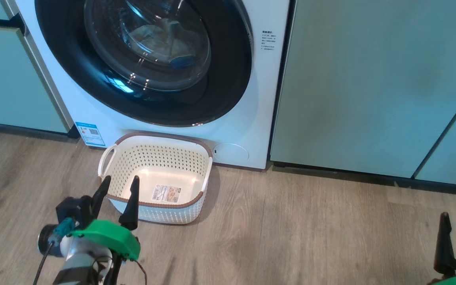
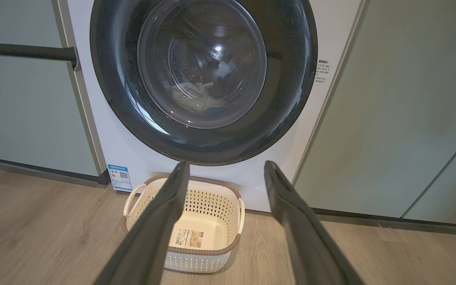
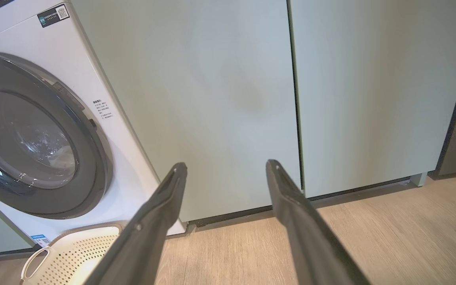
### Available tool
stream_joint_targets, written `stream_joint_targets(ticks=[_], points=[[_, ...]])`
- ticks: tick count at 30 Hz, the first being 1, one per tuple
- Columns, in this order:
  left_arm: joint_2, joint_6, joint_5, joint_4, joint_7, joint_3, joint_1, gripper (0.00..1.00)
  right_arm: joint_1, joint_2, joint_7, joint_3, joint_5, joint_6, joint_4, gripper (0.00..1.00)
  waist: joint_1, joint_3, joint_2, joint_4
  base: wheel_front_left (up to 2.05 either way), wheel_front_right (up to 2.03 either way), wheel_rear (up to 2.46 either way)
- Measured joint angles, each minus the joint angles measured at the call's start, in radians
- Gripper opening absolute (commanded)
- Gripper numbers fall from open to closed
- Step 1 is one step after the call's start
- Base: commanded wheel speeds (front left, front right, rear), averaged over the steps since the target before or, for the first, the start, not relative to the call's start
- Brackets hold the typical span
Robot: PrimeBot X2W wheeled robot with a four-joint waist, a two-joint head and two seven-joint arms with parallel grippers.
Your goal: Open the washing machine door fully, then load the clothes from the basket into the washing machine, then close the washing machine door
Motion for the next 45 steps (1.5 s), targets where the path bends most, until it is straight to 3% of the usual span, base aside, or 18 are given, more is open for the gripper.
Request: stream_joint_targets(ticks=[41,42,45], points=[[0.004,0.0,-0.038,-0.015,0.0,-0.035,0.0,1.0,0.0,0.001,0.0,0.048,0.026,0.0,0.03,1.0,0.0,0.014,0.0,0.007,0.0,0.0,0.0],[0.006,0.0,-0.044,-0.019,0.0,-0.042,0.0,0.0,0.0,0.001,0.0,0.048,0.026,0.0,0.03,0.0,0.0,0.015,0.0,0.007,0.0,0.0,0.0],[-0.004,0.0,-0.045,0.008,0.0,-0.055,0.011,0.0,0.003,0.001,0.001,0.053,0.026,0.0,0.065,0.0,0.0,0.016,0.0,0.007,0.0,0.0,0.0]])
